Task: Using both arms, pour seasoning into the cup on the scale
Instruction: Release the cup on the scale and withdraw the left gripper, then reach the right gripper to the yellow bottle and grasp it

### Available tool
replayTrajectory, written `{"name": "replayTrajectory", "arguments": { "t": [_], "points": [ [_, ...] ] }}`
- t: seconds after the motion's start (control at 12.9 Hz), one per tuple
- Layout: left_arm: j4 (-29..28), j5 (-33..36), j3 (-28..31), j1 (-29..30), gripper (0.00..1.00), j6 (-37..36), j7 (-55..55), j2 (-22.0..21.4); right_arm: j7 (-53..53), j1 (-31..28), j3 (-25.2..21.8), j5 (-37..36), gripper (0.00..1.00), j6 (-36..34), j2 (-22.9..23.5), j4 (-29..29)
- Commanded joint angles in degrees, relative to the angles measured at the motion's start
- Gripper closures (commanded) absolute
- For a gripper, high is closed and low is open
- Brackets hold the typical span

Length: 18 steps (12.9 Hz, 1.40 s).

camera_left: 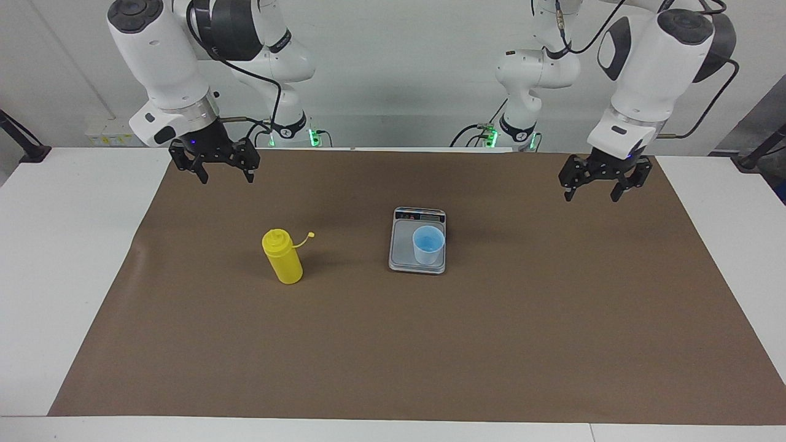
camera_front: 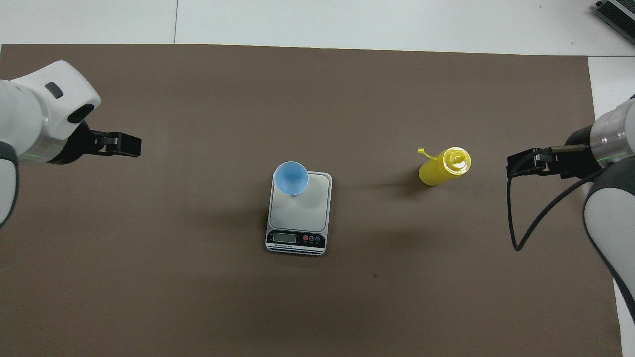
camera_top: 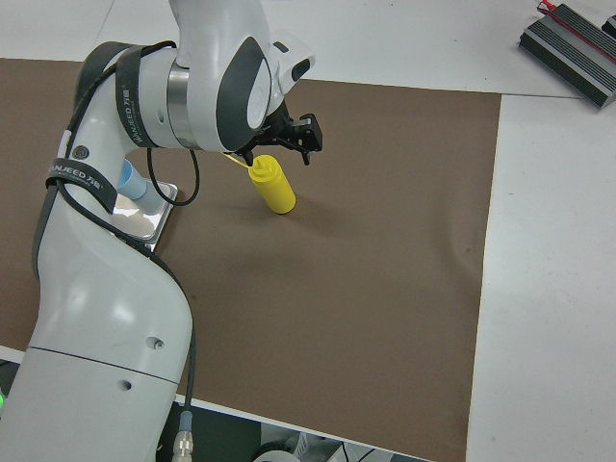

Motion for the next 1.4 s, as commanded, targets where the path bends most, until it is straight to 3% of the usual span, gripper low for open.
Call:
{"name": "replayTrajectory", "arguments": {
  "t": [0.0, 0.16, 0.31, 0.47, 0.7, 1.16, 1.32],
  "points": [
    [-1.55, -0.64, -0.71, 1.19, 0.0, -1.15, 1.09, -1.18, -13.17, -4.13, 0.23, 5.47, 0.0, 4.34, -2.77, -6.12],
    [-2.71, -0.64, -0.7, 2.87, 0.0, -0.09, 2.75, -1.89, -23.55, -6.51, 0.14, 9.51, 0.0, 8.63, -2.77, -8.67],
    [-2.71, -0.73, -0.7, 3.48, 0.0, -0.79, 5.48, -2.15, -38.28, -9.41, 0.14, 18.01, 0.0, 13.55, -1.9, -12.45],
    [-2.1, -3.17, -0.44, 4.18, 0.0, -0.97, 4.87, -2.24, -56.02, -11.6, 0.05, 29.51, 0.0, 18.65, 0.73, -17.1],
    [2.72, -3.98, -0.62, 6.12, 0.0, -5.18, 5.04, -1.54, -74.61, -13.72, 0.05, 40.34, 0.0, 20.34, 6.35, -17.74],
    [3.18, -3.37, -1.06, 5.86, 0.0, -7.73, 5.13, -1.71, -86.95, -13.46, 0.14, 46.26, 0.0, 22.63, 8.56, -22.57],
    [2.82, -2.76, -1.06, 5.94, 0.0, -8.0, 5.48, -1.98, -92.83, -11.72, 0.14, 52.12, 0.0, 26.91, 8.74, -25.72]
  ]
}}
